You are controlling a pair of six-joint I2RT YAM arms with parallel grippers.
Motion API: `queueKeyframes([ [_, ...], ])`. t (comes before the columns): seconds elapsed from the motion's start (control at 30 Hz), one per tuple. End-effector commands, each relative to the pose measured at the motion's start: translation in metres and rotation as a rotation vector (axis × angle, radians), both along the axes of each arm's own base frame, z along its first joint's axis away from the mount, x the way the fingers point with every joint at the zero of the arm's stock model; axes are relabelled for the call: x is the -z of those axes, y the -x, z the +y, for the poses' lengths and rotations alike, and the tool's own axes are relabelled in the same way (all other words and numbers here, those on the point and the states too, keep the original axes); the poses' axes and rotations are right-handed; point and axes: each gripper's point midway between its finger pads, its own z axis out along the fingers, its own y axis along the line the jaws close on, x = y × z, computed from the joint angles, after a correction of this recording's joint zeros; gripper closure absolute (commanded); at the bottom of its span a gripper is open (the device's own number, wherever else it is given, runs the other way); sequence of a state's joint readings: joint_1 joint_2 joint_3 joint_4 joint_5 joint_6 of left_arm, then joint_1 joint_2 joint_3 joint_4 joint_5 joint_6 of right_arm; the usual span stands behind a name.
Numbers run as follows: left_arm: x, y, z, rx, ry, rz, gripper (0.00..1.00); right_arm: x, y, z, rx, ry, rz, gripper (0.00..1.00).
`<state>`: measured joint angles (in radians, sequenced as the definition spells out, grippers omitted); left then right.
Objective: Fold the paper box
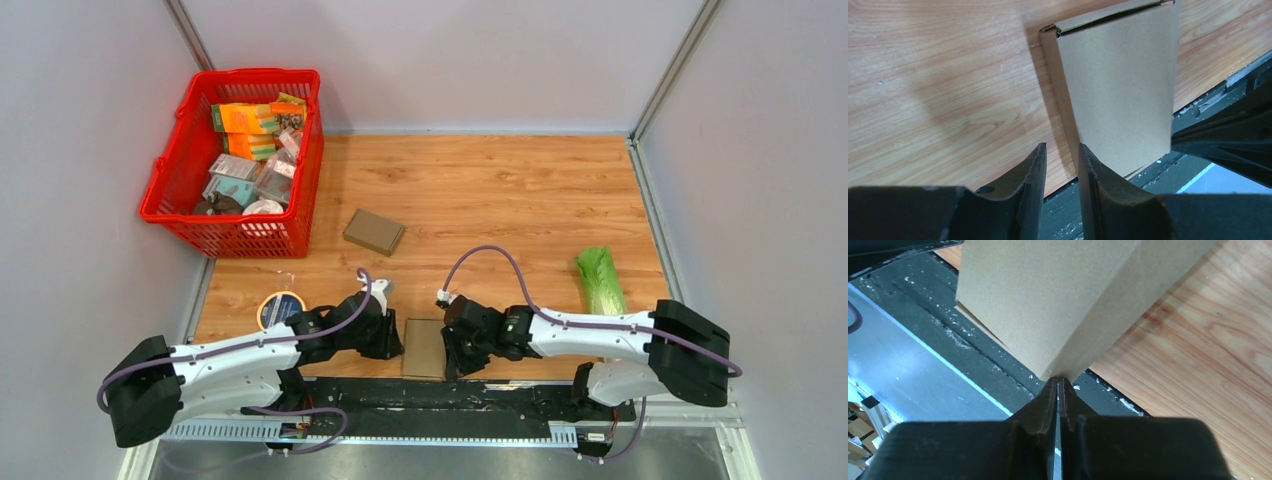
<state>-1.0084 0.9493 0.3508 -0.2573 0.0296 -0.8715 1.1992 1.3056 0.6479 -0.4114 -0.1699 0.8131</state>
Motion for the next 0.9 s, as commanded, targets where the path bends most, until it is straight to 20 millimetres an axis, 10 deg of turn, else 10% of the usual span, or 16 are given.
queueKeyframes([
  [0.0,-0.003,0.002,-0.013,0.005,0.057,0.004,0.63,0.006,-0.006,0.014,0.03,-0.047,-0.016,0.94],
  [0.27,0.019,0.015,-0.019,0.014,0.01,0.047,0.82,0.016,-0.013,0.034,0.08,-0.113,-0.014,0.99],
  [0.87,0.003,0.01,-0.05,-0.001,0.125,-0.007,0.85,-0.071,-0.094,0.079,0.444,-0.634,-0.105,0.9],
])
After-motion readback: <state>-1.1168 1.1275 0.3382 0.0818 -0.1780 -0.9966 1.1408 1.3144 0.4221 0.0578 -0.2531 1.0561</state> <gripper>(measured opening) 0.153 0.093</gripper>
